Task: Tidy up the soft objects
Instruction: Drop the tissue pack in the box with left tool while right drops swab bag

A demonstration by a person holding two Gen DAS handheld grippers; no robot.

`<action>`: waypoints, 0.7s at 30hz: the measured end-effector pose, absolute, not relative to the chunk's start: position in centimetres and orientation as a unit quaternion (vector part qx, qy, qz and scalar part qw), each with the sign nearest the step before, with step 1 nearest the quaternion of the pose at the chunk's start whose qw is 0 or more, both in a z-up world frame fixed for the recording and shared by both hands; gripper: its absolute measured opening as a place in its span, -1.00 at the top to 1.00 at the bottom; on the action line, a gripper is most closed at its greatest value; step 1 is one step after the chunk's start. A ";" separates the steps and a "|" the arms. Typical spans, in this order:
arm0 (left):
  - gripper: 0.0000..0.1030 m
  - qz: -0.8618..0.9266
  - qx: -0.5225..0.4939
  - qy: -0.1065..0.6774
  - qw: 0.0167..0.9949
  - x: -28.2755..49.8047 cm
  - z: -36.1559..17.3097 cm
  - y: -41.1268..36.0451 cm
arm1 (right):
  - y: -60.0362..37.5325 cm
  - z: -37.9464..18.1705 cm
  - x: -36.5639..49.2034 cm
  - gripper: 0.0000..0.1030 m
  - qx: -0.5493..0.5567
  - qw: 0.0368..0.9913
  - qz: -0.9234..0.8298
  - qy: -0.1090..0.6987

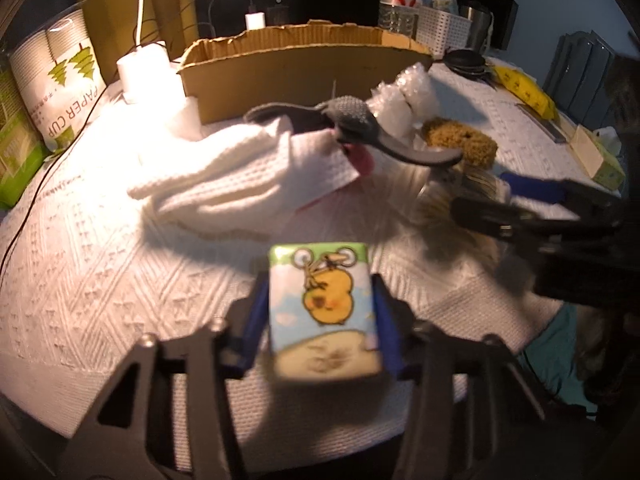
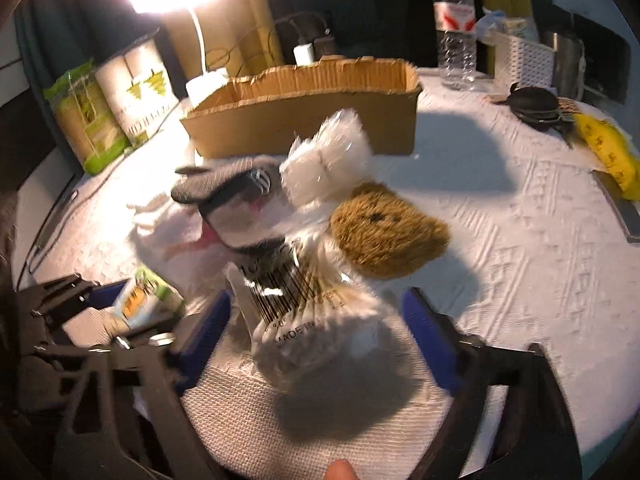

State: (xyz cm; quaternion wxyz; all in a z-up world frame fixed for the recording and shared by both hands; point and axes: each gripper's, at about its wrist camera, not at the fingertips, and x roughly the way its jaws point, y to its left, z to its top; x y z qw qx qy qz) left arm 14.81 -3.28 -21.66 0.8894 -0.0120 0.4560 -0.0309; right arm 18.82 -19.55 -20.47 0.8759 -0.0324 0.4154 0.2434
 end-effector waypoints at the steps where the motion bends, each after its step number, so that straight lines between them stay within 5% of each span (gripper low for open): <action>1: 0.08 -0.034 -0.014 0.456 0.889 14.7 -21.6 -3.0 | -19.6 -20.6 18.8 -0.41 -0.034 0.876 0.244 0.415; 7: 0.08 -0.041 -0.013 0.429 0.902 13.9 -18.9 -3.1 | -20.2 -19.5 18.0 -0.19 -0.044 0.884 0.237 0.401; 21: 0.08 -0.054 -0.024 0.350 0.935 16.4 -12.0 -2.3 | -23.5 -12.7 18.6 -0.19 -0.046 0.921 0.199 0.331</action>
